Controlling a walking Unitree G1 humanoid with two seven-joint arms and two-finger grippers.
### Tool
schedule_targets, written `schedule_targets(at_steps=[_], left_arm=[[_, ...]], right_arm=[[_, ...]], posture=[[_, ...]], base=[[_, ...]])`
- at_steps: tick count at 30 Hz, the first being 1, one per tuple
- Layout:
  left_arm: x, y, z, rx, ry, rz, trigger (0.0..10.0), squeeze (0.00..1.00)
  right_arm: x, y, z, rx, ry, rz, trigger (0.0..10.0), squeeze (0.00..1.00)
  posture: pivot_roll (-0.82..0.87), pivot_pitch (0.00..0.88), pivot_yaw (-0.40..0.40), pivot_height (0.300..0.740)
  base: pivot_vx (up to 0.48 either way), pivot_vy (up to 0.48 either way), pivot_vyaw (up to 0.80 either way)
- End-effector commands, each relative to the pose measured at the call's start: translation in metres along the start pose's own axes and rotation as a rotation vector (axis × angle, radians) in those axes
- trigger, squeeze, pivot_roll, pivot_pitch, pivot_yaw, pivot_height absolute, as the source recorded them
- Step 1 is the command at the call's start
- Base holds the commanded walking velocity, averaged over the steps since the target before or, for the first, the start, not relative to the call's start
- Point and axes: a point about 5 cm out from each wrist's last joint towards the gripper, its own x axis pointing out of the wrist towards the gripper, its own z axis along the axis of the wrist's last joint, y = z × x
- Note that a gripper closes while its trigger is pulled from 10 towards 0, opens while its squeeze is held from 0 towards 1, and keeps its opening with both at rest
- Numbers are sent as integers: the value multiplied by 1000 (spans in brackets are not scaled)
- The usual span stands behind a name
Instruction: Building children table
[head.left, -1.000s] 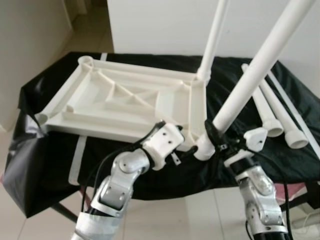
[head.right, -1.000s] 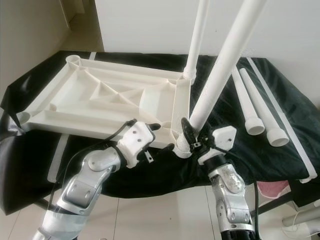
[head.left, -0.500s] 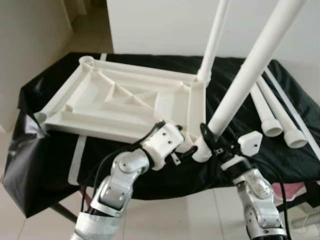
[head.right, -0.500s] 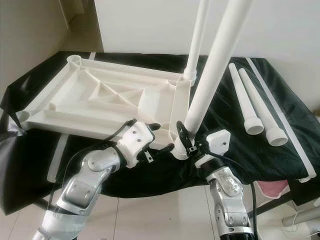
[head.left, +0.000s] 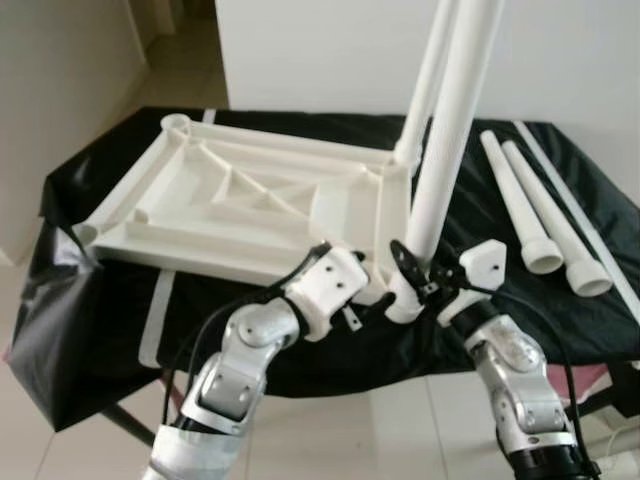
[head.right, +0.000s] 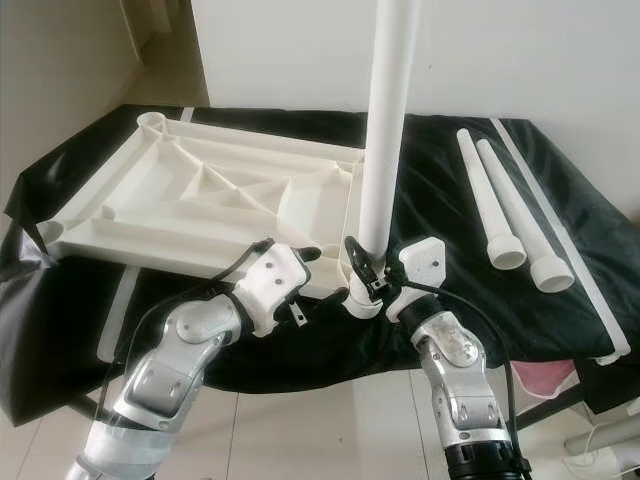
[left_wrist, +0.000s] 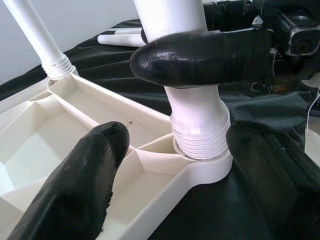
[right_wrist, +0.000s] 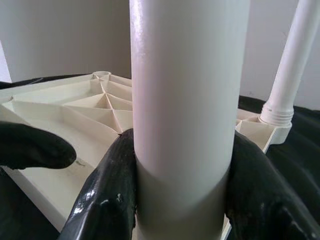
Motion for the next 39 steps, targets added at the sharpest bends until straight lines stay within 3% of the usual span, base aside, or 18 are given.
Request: schedule_targets(at_steps=[1, 13, 16, 24, 27, 39], left_arm=[[-1, 2, 1, 7, 6, 86, 10000, 0], [-1, 3, 1, 10, 9, 83, 10000, 0], [-1, 2, 1, 12, 10, 80, 10000, 0], [-1, 2, 0, 16, 12, 76, 10000, 0], [-1, 2, 0, 17, 13, 76, 10000, 0], [-2, 3, 1, 24, 14, 75, 10000, 0]], right_arm=[[-14, 2, -40, 92, 216, -26, 10000, 0], [-19, -8, -43, 206, 210, -129, 10000, 0], [-22, -15, -42, 273, 169, -195, 10000, 0], [-29, -21, -40, 335, 105, -257, 10000, 0], [-30, -20, -40, 332, 98, -257, 10000, 0], [-29, 4, -42, 130, 134, -74, 10000, 0]], posture=[[-20, 73, -41, 740], [-23, 75, -35, 740], [-23, 76, -34, 740], [-21, 76, -32, 740], [-22, 76, -29, 740], [-17, 75, -26, 740]], base=[[0, 0, 0], [0, 0, 0], [0, 0, 0], [0, 0, 0], [0, 0, 0], [0, 0, 0]])
